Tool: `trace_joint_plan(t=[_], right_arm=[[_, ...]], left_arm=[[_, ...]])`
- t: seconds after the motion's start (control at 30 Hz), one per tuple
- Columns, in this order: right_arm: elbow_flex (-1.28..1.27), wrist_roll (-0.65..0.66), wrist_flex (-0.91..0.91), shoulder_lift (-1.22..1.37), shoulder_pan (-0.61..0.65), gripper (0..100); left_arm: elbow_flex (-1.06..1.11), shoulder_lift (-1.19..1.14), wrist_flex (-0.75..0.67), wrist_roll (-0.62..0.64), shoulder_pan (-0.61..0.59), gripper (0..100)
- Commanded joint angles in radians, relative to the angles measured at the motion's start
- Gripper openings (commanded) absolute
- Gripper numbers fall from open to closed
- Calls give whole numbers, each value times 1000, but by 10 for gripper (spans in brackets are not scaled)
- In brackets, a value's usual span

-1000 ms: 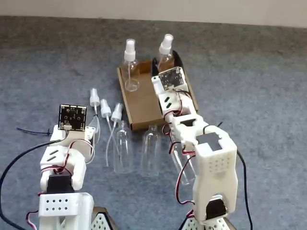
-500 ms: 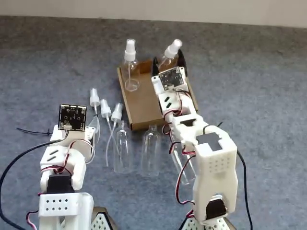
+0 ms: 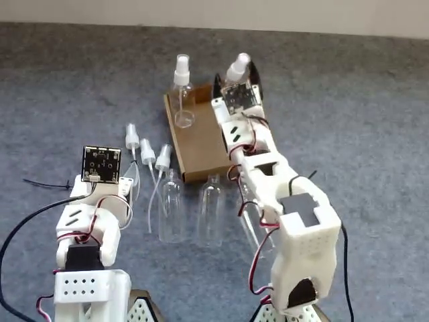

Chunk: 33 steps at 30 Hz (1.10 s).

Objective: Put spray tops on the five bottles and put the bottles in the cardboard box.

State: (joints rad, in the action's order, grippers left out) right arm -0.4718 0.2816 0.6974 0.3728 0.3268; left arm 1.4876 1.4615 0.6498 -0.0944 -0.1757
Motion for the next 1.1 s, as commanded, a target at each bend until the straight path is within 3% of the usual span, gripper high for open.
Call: trace_joint_plan(t=[0.0, 0.13, 0.3, 0.63, 0.77, 0.9, 1.07], right_arm=[[62, 8, -65, -128, -10, 239], [61, 11, -203, -272, -12, 238], [61, 9, -536, -518, -7, 238], [53, 8, -1664, -920, 62, 238], [35, 8, -2032, -990, 101, 238], [-67, 8, -2167, -995, 124, 238], [-323, 8, -2055, -1006, 122, 238]], left_arm=[[-2, 12, -28, -3, -15, 189], [-2, 12, -28, -3, -15, 189], [-2, 12, -28, -3, -15, 189], [-2, 12, -28, -3, -15, 189], [-2, 12, -28, -3, -16, 189], [-2, 12, -26, -3, -16, 189], [-2, 12, -25, -3, -16, 189]])
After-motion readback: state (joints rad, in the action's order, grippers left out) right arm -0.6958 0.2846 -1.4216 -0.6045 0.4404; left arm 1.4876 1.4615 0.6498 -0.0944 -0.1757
